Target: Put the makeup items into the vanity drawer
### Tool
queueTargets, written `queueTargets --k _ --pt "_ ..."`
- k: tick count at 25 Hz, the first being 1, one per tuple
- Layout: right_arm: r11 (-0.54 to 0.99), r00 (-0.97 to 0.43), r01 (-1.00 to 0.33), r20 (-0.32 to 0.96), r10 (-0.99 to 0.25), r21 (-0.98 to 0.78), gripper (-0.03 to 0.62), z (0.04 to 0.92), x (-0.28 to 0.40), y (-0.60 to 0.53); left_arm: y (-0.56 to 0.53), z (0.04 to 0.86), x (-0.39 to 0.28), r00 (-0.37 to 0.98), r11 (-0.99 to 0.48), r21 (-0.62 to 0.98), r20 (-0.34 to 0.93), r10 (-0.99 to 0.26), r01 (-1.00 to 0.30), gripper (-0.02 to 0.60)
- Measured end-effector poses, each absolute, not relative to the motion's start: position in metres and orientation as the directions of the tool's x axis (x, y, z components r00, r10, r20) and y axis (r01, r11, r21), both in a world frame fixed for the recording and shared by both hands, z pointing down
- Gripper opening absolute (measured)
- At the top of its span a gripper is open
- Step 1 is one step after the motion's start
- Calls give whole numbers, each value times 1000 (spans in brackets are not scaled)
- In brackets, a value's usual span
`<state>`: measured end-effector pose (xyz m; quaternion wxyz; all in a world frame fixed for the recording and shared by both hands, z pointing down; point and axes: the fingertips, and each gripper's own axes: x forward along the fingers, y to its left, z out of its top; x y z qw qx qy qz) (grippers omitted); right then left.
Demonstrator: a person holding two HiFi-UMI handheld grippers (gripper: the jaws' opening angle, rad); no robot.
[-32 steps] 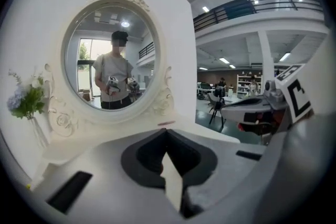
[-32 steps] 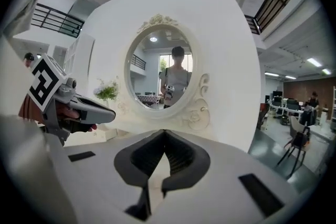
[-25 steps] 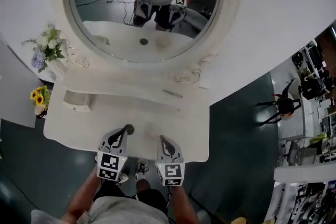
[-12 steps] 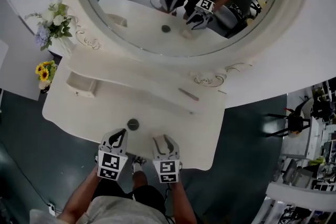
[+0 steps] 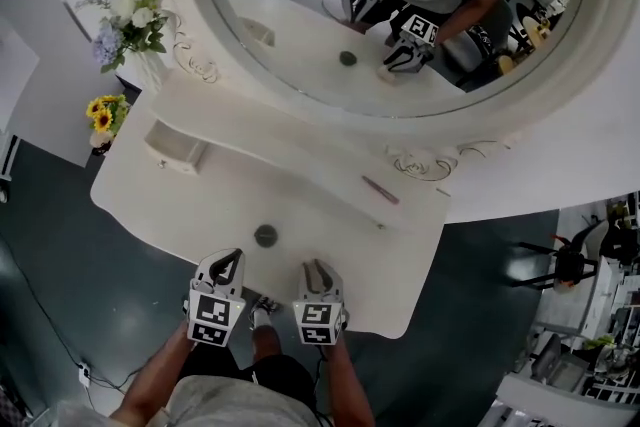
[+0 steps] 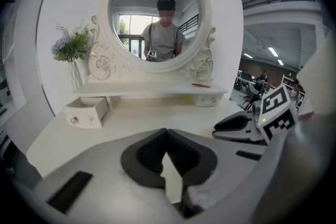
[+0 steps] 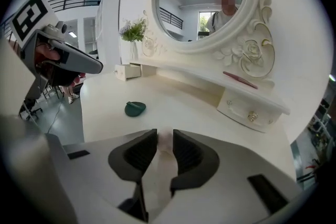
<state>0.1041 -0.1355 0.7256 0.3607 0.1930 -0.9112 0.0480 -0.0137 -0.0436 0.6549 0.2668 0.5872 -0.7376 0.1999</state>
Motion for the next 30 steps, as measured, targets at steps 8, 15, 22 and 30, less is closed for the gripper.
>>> queueTargets --k 8,15,22,30 --pt "936 -669 -345 683 -294 64 39 720 102 -138 -40 643 -16 -206 264 4 615 -761 -965 0" --pt "948 -763 -314 578 -288 58 29 664 78 -142 -43 608 -33 -274 308 -34 562 -781 -951 0" --pt "969 -861 -239 447 -243 68 28 601 44 -131 -32 567 -57 -379 391 -81 485 -788 -917 0" --pt "987 -928 -128 340 -152 94 29 552 -12 -111 0 533 -95 -490 492 -112 421 -763 -863 0"
